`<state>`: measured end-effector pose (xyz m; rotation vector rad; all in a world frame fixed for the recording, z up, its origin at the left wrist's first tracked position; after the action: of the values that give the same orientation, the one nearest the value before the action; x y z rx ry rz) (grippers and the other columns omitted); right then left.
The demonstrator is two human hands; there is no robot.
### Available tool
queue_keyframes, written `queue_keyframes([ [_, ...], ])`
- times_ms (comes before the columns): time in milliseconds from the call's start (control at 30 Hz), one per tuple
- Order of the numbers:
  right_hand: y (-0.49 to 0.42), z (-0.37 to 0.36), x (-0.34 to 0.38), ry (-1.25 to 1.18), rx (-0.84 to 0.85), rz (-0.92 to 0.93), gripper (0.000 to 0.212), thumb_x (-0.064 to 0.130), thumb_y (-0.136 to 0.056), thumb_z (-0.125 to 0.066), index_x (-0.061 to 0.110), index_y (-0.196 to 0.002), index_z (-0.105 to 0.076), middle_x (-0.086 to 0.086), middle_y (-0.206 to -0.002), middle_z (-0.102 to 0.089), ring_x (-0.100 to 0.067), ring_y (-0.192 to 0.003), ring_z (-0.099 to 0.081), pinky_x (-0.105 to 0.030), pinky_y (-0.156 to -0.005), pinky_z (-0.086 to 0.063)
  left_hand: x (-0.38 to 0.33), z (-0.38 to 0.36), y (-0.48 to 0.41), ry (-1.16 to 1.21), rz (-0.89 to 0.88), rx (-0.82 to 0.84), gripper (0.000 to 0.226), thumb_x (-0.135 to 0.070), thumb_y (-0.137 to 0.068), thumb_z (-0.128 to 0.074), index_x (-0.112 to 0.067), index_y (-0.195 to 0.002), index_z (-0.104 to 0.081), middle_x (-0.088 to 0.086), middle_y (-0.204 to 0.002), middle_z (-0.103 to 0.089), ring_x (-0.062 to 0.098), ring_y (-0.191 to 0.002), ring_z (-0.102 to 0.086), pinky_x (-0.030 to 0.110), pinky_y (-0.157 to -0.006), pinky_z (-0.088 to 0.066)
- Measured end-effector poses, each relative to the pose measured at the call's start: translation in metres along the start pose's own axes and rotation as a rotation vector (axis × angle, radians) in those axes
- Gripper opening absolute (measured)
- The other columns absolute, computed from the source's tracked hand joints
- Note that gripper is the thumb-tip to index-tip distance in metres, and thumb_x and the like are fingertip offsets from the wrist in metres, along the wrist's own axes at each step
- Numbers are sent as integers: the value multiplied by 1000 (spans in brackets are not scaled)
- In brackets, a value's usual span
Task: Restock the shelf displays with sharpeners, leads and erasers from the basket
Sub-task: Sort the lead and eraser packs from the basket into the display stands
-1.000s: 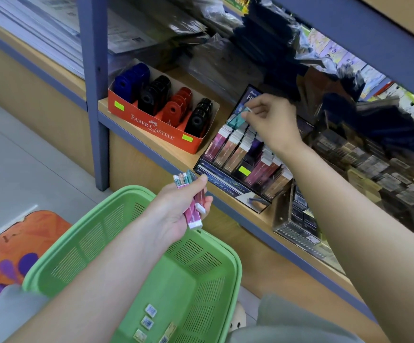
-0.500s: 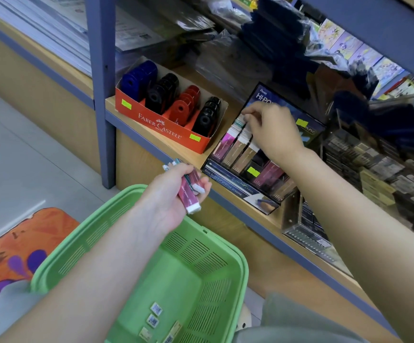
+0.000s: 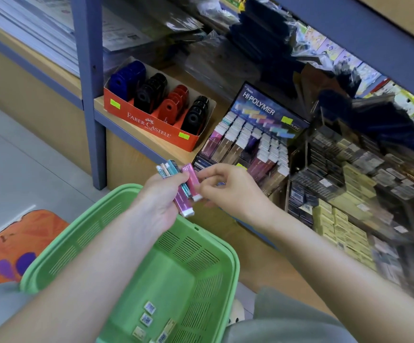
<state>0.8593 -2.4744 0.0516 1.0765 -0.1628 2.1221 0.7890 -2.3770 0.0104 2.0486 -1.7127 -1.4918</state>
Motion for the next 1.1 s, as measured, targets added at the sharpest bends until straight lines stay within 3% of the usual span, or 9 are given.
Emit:
queue_keyframes([
  [100, 10, 9, -1, 52, -40, 34, 20, 9, -91, -55, 28, -92, -60, 8, -83, -64, -9, -74, -68, -29, -72, -58, 2, -3, 2, -1, 28, 77, 10, -4, -94, -49, -2, -104, -53, 21, -103, -64, 29, -90, -68, 42, -67, -59],
  [233, 16, 49, -7, 81, -314, 103, 20, 12, -94, -52, 29, -97, -63, 5, -84, -65, -15, -70, -61, -31, -62, -52, 5, -6, 5, -4, 58, 102, 14, -1, -92, -51, -4, -106, -54, 18, -102, -60, 27, -84, -68, 46, -64, -58],
  [333, 19, 88, -15, 69, -545, 164, 14, 12, -90, -63, 22, -99, -62, 4, -91, -67, -11, -83, -65, -18, -76, -53, 6, -7, 6, 1, 81, 109, 13, -2, -93, -50, -1, -106, -52, 19, -100, -63, 27, -80, -69, 47, -62, -58],
  [433, 20, 115, -29, 179, -662, 166, 21, 17, -84, -71, 18, -103, -63, 11, -88, -65, 0, -79, -63, -11, -78, -50, 6, -7, 6, 18, 88, 102, 17, -2, -93, -51, 0, -110, -52, 21, -100, -65, 26, -78, -69, 46, -60, -59],
  [600, 13, 125, -41, 371, -627, 151, 18, 18, -81, -74, 17, -98, -66, 6, -84, -66, -6, -81, -64, -17, -80, -52, 8, -10, 8, 22, 96, 79, 15, -4, -91, -55, 1, -105, -54, 21, -94, -63, 24, -70, -69, 38, -55, -59],
  [767, 0, 116, -43, 471, -510, 173, 17, 15, -81, -74, 16, -96, -68, 8, -83, -65, -5, -80, -62, -9, -75, -49, 9, -11, 9, -64, 103, 73, 17, -14, -89, -61, 1, -96, -56, 13, -56, -66, 15, -43, -61, 23, -42, -53],
  [933, -11, 107, -55, 586, -456, 150, 11, 15, -82, -73, 15, -93, -71, 4, -86, -67, -8, -82, -62, -24, -78, -52, 11, -12, 8, -161, 91, 94, 28, -22, -82, -68, 1, -96, -59, 7, -50, -64, 9, -38, -55, 15, -37, -44],
  [1033, -9, 101, -53, 642, -552, 195, 10, 16, -89, -66, 13, -97, -69, 1, -99, -56, 0, -83, -50, -3, -72, -36, 12, -10, 6, -233, 64, 112, 34, -27, -78, -71, -1, -97, -62, 3, -53, -63, 9, -42, -53, 14, -35, -37],
  [1100, -1, 91, -43, 556, -605, 242, 12, 17, -94, -57, 12, -101, -65, 1, -99, -51, 7, -75, -47, 1, -70, -33, 12, -9, 5, -307, 39, 125, 36, -31, -78, -71, -2, -98, -64, 2, -58, -61, 8, -45, -49, 14, -36, -36],
])
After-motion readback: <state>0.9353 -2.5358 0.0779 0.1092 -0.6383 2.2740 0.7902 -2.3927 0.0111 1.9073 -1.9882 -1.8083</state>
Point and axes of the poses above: each hand's wrist, its own y-axis away from the middle knuckle, its own z-axis out of the back of the hand, x = y × z, the point moved 1 cm from there along -y, towards the middle knuckle
